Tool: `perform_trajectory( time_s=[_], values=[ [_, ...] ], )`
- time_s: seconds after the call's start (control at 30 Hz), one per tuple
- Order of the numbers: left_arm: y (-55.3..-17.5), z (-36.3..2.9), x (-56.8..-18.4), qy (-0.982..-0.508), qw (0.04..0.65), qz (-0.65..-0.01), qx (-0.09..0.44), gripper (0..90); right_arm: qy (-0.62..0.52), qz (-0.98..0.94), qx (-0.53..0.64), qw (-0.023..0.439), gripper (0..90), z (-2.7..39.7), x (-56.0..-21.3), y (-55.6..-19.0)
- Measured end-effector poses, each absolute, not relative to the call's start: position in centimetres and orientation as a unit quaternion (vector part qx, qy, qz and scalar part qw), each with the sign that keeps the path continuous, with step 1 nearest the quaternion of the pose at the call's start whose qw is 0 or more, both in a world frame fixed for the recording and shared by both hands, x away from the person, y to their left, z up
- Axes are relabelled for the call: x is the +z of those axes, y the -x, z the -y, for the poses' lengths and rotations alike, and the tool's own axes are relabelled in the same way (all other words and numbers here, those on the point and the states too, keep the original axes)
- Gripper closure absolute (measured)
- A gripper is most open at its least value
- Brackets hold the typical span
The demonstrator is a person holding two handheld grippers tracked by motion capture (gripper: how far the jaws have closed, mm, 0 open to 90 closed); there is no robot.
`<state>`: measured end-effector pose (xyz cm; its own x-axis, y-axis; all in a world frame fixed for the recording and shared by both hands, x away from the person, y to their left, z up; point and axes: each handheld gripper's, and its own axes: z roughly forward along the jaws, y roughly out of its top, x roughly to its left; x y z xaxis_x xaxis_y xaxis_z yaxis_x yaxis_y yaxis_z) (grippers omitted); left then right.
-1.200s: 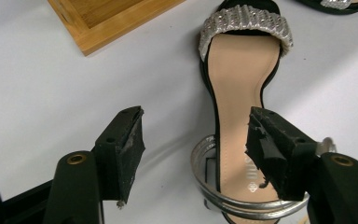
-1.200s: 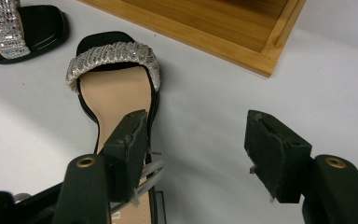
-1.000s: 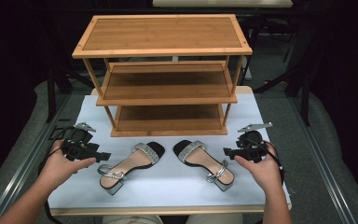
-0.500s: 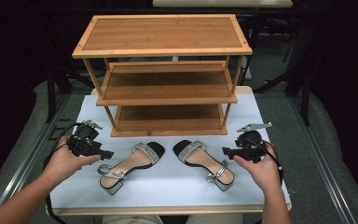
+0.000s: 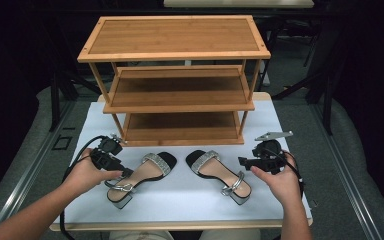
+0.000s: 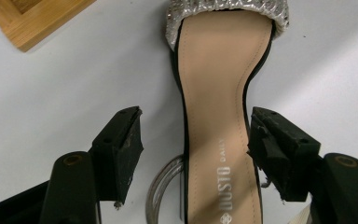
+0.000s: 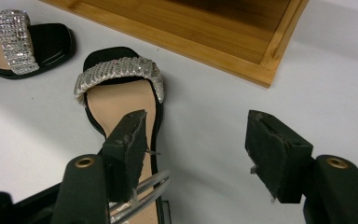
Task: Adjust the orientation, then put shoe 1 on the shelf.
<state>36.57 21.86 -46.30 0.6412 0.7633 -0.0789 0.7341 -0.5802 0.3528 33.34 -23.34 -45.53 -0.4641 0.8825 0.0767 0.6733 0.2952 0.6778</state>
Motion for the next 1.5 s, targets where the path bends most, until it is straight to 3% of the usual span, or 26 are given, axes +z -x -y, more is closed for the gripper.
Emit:
perform_trajectory(
  time_s=[0.93, 1.5],
  values=[
    [-37.1, -19.1, -49.6, -0.911, 0.127, -0.391, 0.001, 31.8, -0.493, -0.786, 0.339, 0.154, 38.1, 23.6, -45.6, -33.4],
    [-37.6, -18.6, -51.1, -0.915, 0.097, -0.392, -0.014, 38.3, -0.491, -0.789, 0.337, 0.153, 38.1, 23.5, -45.8, -33.5]
  ],
)
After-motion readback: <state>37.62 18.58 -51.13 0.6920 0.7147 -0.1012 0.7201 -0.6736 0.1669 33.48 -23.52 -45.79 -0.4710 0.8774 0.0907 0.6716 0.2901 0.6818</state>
